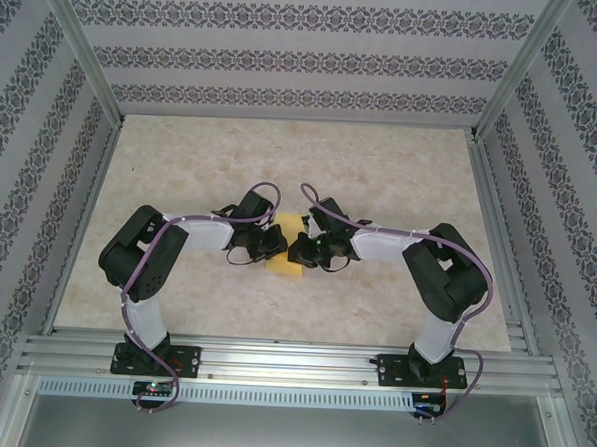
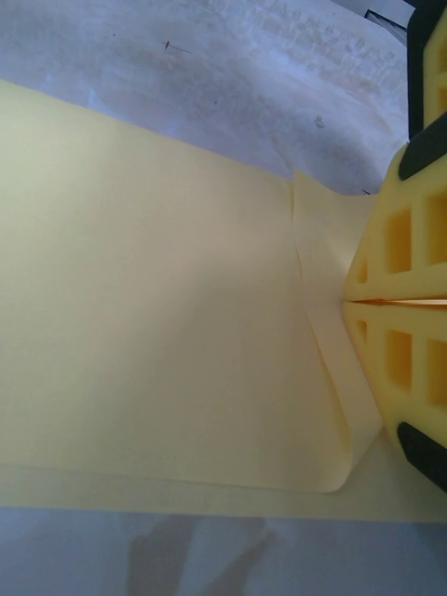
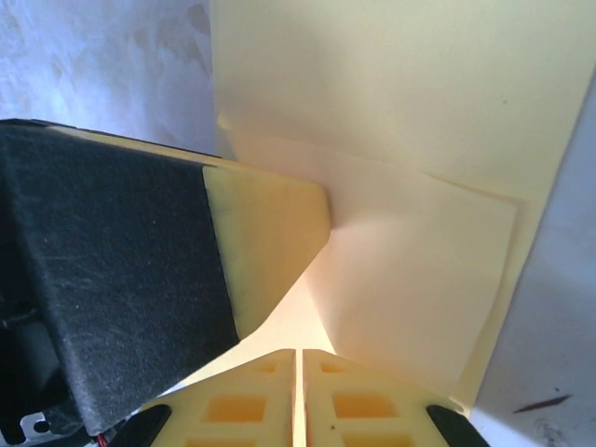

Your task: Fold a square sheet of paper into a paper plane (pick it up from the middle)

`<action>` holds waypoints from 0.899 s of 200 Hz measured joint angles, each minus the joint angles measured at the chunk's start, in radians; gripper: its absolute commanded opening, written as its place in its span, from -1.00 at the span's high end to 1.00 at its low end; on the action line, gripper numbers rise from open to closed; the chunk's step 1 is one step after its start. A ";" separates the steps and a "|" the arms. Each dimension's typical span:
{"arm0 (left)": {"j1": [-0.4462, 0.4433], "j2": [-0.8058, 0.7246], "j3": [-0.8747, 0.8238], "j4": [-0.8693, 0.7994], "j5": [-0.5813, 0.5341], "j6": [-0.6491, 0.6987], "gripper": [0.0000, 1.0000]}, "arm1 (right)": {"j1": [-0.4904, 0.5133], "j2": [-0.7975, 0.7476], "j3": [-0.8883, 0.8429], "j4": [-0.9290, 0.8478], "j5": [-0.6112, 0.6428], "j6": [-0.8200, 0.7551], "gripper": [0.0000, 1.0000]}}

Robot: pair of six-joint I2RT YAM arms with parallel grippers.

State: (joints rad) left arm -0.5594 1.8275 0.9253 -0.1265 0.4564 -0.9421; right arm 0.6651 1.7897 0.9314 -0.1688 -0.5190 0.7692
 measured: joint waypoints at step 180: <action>0.000 0.000 -0.011 0.018 0.003 0.018 0.82 | -0.002 0.063 0.009 -0.026 -0.029 -0.008 0.72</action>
State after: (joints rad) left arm -0.5594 1.8275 0.9146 -0.1089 0.4595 -0.9237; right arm 0.6628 1.8526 0.9401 -0.1951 -0.5484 0.7612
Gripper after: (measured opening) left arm 0.092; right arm 0.138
